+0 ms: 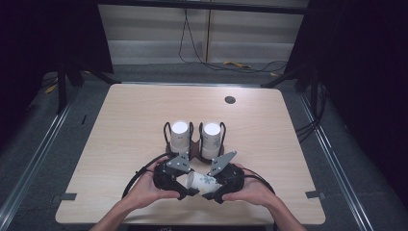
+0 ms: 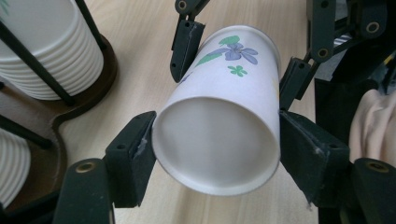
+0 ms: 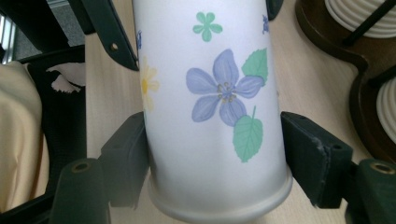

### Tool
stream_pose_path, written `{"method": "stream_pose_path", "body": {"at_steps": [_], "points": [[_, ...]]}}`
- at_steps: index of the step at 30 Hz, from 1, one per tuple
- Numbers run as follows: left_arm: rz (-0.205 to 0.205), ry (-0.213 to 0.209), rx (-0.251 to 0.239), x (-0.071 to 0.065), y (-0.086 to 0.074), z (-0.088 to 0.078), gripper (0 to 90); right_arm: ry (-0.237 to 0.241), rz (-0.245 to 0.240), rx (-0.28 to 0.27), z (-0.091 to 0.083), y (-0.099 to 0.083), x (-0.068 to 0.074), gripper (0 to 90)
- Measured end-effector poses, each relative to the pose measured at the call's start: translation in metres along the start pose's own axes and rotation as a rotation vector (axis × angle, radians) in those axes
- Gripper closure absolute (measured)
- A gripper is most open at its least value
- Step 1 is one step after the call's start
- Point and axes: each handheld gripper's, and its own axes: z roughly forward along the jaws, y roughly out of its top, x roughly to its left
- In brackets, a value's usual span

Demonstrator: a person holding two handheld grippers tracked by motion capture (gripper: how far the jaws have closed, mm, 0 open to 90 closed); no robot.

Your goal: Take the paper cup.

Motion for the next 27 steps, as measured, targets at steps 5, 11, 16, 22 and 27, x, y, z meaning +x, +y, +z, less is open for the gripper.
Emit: {"method": "stream_pose_path", "body": {"at_steps": [5, 11, 16, 22, 27], "points": [[-0.003, -0.019, 0.004, -0.0025, 0.0005, 0.0019, 28.7, 0.003, -0.023, -0.009, -0.0001, 0.0009, 0.0024, 28.4], [0.009, -0.033, 0.028, -0.0040, 0.0009, 0.0018, 30.9, 0.012, -0.044, -0.013, 0.0000, 0.0004, 0.0050, 28.4], [0.015, -0.054, 0.042, -0.0066, 0.0014, 0.0045, 30.3, 0.011, -0.065, -0.026, 0.0000, 0.0016, 0.0077, 28.4], [0.000, -0.072, 0.063, -0.0062, 0.0023, 0.0039, 34.5, 0.021, -0.075, -0.018, 0.0029, 0.0001, 0.0097, 28.0], [-0.014, -0.074, 0.049, -0.0054, 0.0025, 0.0014, 35.2, 0.026, -0.062, -0.040, 0.0021, -0.0014, 0.0091, 23.9]]}}
